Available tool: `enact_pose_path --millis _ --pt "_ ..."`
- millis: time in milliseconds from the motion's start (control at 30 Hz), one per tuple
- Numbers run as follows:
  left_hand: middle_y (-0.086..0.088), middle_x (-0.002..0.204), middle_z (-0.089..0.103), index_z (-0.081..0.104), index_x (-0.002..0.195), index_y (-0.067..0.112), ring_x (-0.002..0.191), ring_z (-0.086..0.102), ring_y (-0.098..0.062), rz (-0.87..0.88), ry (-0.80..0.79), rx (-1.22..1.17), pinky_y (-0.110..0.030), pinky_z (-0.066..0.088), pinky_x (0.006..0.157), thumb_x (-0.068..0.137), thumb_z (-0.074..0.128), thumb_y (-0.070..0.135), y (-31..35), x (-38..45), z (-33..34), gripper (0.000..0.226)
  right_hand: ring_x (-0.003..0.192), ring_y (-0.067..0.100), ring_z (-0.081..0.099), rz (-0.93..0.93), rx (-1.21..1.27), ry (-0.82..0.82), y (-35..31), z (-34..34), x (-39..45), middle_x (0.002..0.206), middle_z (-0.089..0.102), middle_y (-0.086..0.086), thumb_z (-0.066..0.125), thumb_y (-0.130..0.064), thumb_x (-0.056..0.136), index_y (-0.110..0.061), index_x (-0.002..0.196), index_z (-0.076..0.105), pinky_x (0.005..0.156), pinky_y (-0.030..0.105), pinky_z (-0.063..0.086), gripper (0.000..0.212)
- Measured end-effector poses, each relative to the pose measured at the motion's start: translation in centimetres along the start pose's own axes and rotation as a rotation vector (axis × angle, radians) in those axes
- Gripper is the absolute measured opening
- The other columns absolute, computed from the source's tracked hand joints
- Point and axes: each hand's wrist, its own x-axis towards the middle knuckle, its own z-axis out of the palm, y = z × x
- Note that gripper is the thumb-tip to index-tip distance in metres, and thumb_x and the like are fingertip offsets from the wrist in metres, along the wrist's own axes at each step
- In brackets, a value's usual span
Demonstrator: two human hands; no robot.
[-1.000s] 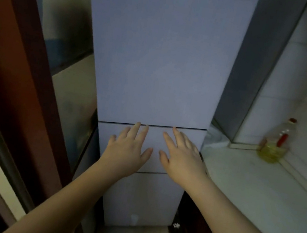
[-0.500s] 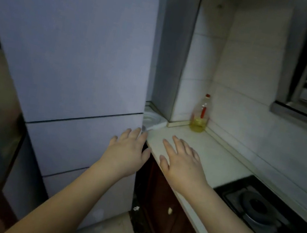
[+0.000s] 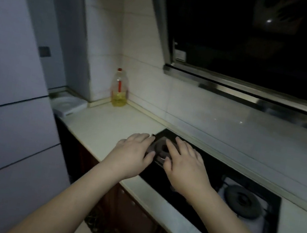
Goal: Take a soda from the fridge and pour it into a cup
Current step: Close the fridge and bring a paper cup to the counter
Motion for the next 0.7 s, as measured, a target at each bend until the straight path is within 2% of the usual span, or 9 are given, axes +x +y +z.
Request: enact_pose_path --millis 133,300,533,700 --pt "0.008 0.158 0.025 0.027 0.151 0.027 0.145 0.019 -0.012 0.105 0.011 0.0 -0.037 0.025 0.114 0.1 0.036 0.04 6.6 1.1 2.0 0.054 0.145 0.019 0.018 0.129 -0.032 0.016 5.4 -1.7 -4.2 0.159 0.019 0.002 0.032 -0.04 0.097 -0.028 0.151 0.022 0.116 0.038 0.015 0.056" --pt "0.005 0.158 0.026 0.028 0.151 0.025 0.145 0.019 -0.015 0.222 0.006 -0.006 -0.039 0.026 0.115 0.099 0.035 0.041 13.8 2.0 3.8 0.055 0.133 0.026 0.041 0.297 -0.087 0.062 10.7 -3.0 -8.8 0.147 0.042 0.007 0.019 -0.047 0.083 -0.023 0.143 0.043 0.108 0.043 0.032 0.069" --pt "0.005 0.154 0.031 0.032 0.149 0.025 0.142 0.025 -0.015 0.47 -0.019 0.012 -0.037 0.029 0.111 0.099 0.036 0.042 21.8 3.9 5.8 0.053 0.108 0.028 0.062 0.553 -0.164 0.108 16.5 -4.7 -13.4 0.12 0.065 0.009 0.036 -0.044 0.079 -0.018 0.12 0.065 0.088 0.042 0.051 0.056" --pt "0.005 0.158 0.026 0.029 0.149 0.026 0.145 0.021 -0.013 0.666 -0.025 0.003 -0.035 0.022 0.114 0.099 0.035 0.041 27.8 5.2 7.7 0.052 0.108 0.03 0.064 0.73 -0.216 0.117 20.0 -6.2 -16.5 0.117 0.067 0.011 0.037 -0.041 0.076 -0.018 0.115 0.068 0.087 0.044 0.052 0.055"
